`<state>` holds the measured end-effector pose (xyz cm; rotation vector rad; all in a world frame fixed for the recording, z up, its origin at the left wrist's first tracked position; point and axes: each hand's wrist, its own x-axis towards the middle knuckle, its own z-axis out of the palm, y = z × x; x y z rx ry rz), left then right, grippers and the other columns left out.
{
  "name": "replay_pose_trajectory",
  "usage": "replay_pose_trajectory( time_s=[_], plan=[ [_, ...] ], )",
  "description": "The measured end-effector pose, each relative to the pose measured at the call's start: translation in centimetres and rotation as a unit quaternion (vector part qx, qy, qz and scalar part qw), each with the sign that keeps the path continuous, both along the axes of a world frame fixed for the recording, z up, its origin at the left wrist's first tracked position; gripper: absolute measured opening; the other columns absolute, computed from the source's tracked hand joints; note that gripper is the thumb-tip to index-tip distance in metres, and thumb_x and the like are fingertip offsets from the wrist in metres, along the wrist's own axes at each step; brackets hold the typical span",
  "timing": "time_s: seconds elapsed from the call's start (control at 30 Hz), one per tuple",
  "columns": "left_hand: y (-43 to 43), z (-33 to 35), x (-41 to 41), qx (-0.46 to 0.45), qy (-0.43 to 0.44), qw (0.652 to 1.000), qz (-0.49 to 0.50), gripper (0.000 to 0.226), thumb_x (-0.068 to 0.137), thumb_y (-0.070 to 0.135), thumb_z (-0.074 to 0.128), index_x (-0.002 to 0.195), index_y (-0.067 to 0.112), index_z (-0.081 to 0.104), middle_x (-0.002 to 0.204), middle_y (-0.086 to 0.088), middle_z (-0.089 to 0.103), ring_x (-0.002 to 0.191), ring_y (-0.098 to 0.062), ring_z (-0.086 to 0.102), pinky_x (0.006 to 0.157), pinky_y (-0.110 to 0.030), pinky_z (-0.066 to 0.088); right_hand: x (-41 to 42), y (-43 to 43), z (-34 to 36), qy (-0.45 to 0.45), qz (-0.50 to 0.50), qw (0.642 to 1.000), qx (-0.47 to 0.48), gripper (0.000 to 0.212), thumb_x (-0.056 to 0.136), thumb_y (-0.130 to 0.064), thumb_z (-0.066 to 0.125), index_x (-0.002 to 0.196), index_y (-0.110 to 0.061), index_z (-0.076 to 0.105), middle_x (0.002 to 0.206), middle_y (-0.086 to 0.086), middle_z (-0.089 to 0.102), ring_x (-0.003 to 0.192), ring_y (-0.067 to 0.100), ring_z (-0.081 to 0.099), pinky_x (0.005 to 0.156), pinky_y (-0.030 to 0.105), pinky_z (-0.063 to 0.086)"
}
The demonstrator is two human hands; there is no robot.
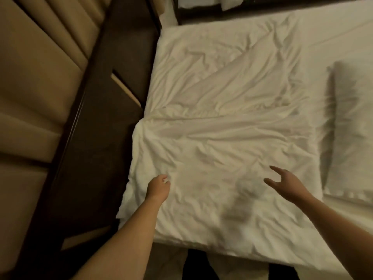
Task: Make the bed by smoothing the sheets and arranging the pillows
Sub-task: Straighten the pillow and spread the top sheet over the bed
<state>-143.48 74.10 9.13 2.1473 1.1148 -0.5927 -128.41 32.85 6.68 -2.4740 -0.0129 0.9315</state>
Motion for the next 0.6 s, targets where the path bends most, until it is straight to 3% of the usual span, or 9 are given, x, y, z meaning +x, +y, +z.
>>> replay_pose_trajectory(
  time_s=[0.1,0.27,0.37,0.53,0.6],
  plan=[
    [6.2,-3.2,-5.2,0.003,0.059,0.998,-0.007,0.045,0.103,0.021,0.051,0.148,0.020,0.050,0.145,-0.009,0.053,0.118,-0.026,0.058,0.091,-0.031,0.049,-4.9,7.0,-3.1,0.007,0.011,1.000,-0.005,0.067,0.090,-0.042,0.073,0.149,-0.023,0.049,0.144,0.012,0.056,0.130,0.031,0.053,0.106,0.042,0.041],
    [12.9,-7.5,-13.5,0.041,0.184,0.978,-0.086,0.052,0.096,0.021,0.053,0.148,0.017,0.048,0.146,-0.012,0.049,0.130,-0.035,0.052,0.104,-0.039,0.046,-13.3,14.4,-7.4,0.050,0.064,0.997,-0.020,0.068,0.086,-0.043,0.075,0.148,-0.030,0.049,0.144,0.007,0.055,0.126,0.029,0.056,0.105,0.041,0.046],
    [14.7,-9.0,-16.5,0.064,0.212,0.964,-0.144,0.052,0.094,0.016,0.052,0.145,0.018,0.049,0.146,-0.010,0.048,0.133,-0.033,0.048,0.107,-0.042,0.046,-16.9,16.5,-8.9,0.056,0.105,0.992,-0.034,0.073,0.085,-0.044,0.075,0.150,-0.038,0.044,0.151,0.001,0.049,0.131,0.029,0.050,0.106,0.044,0.047],
    [16.3,-11.9,-19.2,0.134,0.200,0.926,-0.290,0.044,0.098,0.016,0.052,0.140,0.026,0.048,0.140,0.000,0.050,0.132,-0.025,0.044,0.097,-0.040,0.049,-20.3,17.8,-10.7,0.084,0.208,0.971,-0.081,0.097,0.082,-0.050,0.077,0.156,-0.053,0.014,0.167,-0.006,0.014,0.151,0.026,0.018,0.101,0.045,0.052],
    [16.3,-13.0,-19.9,0.177,0.184,0.906,-0.337,0.042,0.096,0.017,0.055,0.137,0.027,0.051,0.137,0.001,0.053,0.128,-0.025,0.045,0.095,-0.038,0.047,-21.5,17.5,-11.8,0.083,0.256,0.956,-0.115,0.116,0.075,-0.058,0.080,0.154,-0.056,-0.005,0.169,-0.007,-0.007,0.154,0.027,0.004,0.103,0.055,0.050]
  ],
)
